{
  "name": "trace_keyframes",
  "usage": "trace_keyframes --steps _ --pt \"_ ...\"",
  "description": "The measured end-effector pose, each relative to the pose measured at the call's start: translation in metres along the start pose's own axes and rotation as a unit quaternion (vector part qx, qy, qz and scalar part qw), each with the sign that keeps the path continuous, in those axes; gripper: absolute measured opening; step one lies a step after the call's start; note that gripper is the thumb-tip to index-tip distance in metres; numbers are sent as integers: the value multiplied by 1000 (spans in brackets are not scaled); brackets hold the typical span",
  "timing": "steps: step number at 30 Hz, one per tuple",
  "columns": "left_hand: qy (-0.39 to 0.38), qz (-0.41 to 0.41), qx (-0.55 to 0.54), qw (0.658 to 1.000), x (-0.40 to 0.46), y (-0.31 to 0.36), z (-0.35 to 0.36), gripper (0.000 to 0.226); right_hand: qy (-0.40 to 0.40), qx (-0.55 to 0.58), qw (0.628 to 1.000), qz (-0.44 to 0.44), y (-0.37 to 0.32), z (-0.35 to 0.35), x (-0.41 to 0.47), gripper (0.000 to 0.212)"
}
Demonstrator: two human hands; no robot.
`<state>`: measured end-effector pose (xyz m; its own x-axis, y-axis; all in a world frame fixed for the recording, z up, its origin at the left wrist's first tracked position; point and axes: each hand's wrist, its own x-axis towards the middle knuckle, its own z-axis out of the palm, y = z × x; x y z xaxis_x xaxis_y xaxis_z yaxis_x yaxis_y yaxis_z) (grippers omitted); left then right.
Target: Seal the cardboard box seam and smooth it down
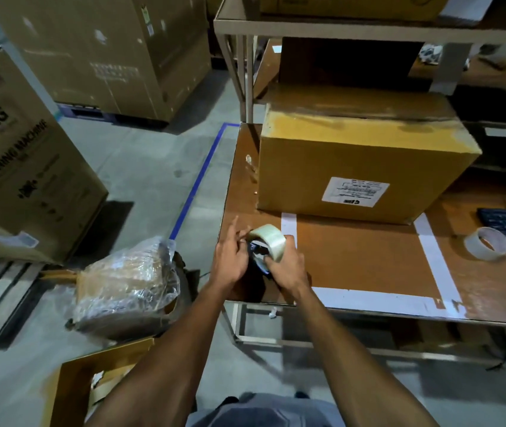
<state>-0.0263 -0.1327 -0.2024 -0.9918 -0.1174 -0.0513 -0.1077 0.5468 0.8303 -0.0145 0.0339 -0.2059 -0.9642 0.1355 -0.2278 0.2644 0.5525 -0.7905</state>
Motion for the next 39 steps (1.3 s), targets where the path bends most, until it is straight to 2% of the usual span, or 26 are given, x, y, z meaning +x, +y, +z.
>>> trace_keyframes --steps 2,4,6,8,14,17,19,21,27,31,35,39 --pt "-19 3 -38 999 2 -6 4 71 -12 52 998 23 12 -16 6 47" --pt "-23 7 -59 998 -2 -7 10 72 -50 158 984 67 21 -30 9 44" --pt "-16 12 -45 999 -4 -7 19 69 -80 252 959 103 27 -43 8 45" --pt "-19 7 -34 999 -6 -6 27 68 -89 288 946 116 34 -51 5 45" --pt "-99 -10 -40 994 1 11 42 92 -125 328 929 117 55 -68 2 42" --pt "-129 -61 -116 983 1 21 46 110 -139 317 934 88 61 -80 2 49" --pt "-146 -87 -159 973 0 25 47 115 -142 311 936 82 63 -89 2 51" --pt "-157 -101 -181 966 1 27 47 110 -150 310 935 79 64 -99 0 53" --pt "-236 -85 -198 947 1 34 50 77 -181 351 916 75 68 -129 -3 60" --pt "-242 -91 -256 931 -3 47 53 64 -180 406 894 66 69 -143 -2 57" --pt "-189 -113 -322 921 -5 56 63 66 -140 528 835 65 77 -146 -1 55" --pt "-121 -117 -354 920 -10 69 74 56 -31 628 772 98 74 -132 -8 71"
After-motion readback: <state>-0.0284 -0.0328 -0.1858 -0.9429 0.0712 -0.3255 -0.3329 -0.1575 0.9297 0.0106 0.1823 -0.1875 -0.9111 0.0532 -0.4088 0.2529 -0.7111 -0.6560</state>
